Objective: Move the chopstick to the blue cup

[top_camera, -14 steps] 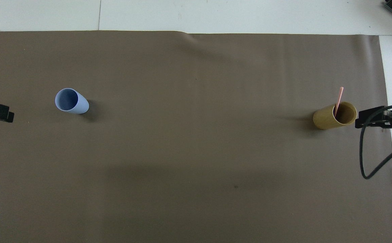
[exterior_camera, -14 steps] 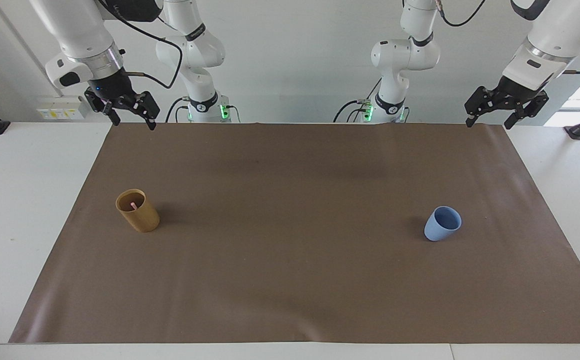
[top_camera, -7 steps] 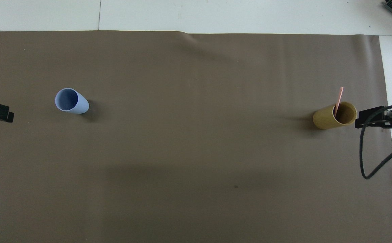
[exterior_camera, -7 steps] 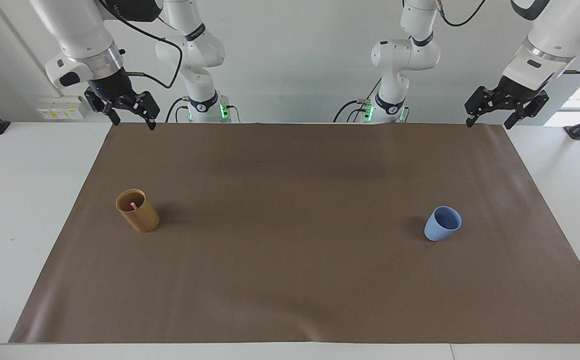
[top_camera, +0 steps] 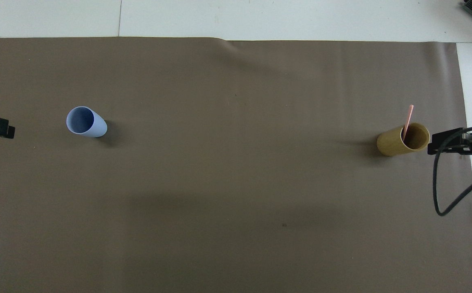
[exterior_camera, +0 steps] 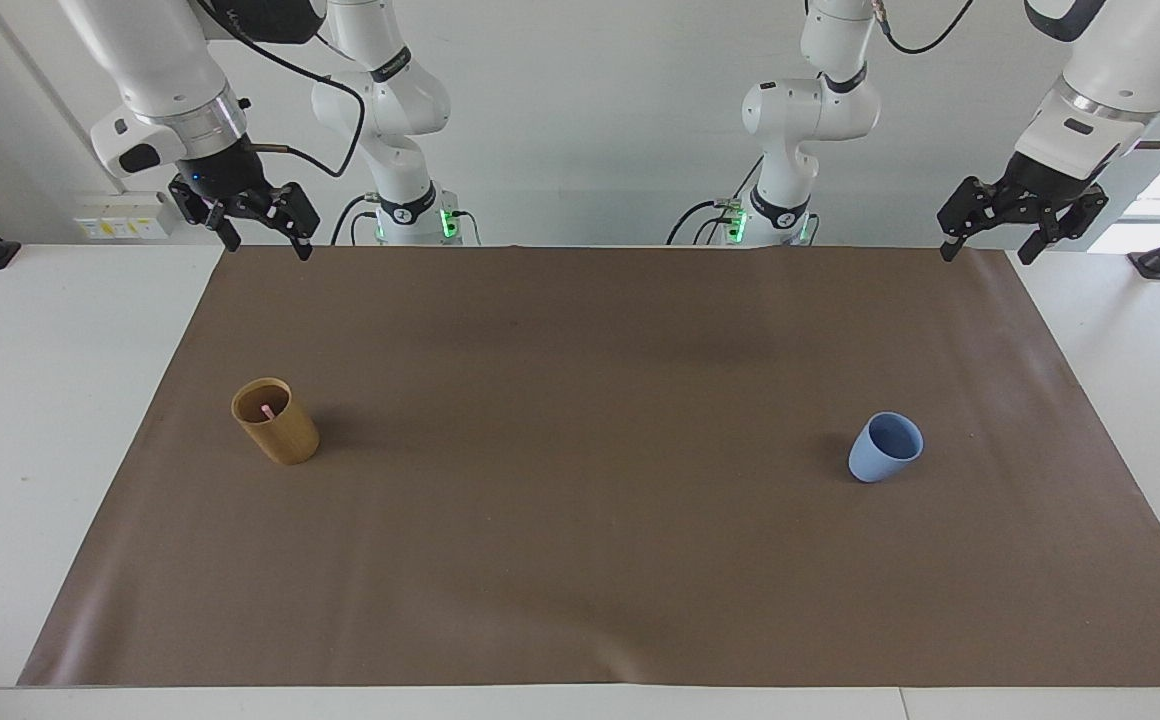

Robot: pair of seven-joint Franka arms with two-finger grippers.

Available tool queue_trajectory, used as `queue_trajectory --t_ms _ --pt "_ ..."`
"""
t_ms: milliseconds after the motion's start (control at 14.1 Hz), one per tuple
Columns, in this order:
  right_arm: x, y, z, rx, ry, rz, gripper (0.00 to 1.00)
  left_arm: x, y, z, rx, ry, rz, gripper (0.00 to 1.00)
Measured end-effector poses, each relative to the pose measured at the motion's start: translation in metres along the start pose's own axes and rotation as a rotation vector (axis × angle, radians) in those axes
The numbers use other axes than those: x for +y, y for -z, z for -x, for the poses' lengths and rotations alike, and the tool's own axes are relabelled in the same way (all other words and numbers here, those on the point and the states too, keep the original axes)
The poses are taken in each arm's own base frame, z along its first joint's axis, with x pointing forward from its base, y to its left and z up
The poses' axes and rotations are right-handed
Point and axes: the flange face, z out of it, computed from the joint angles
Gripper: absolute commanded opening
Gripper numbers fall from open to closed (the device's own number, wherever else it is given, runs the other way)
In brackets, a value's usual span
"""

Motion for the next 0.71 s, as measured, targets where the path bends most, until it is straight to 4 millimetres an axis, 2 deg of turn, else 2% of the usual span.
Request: queue_trajectory --t_ms 427,711 --pt "0.0 0.0 0.0 0.0 0.0 0.0 1.0 -0.012 -0.066 -0.017 0.045 -0.01 -0.009 1.0" --pt "0.0 0.0 0.0 0.0 0.0 0.0 1.0 -0.014 -0.125 -0.028 0.078 -0.018 -0.017 1.0"
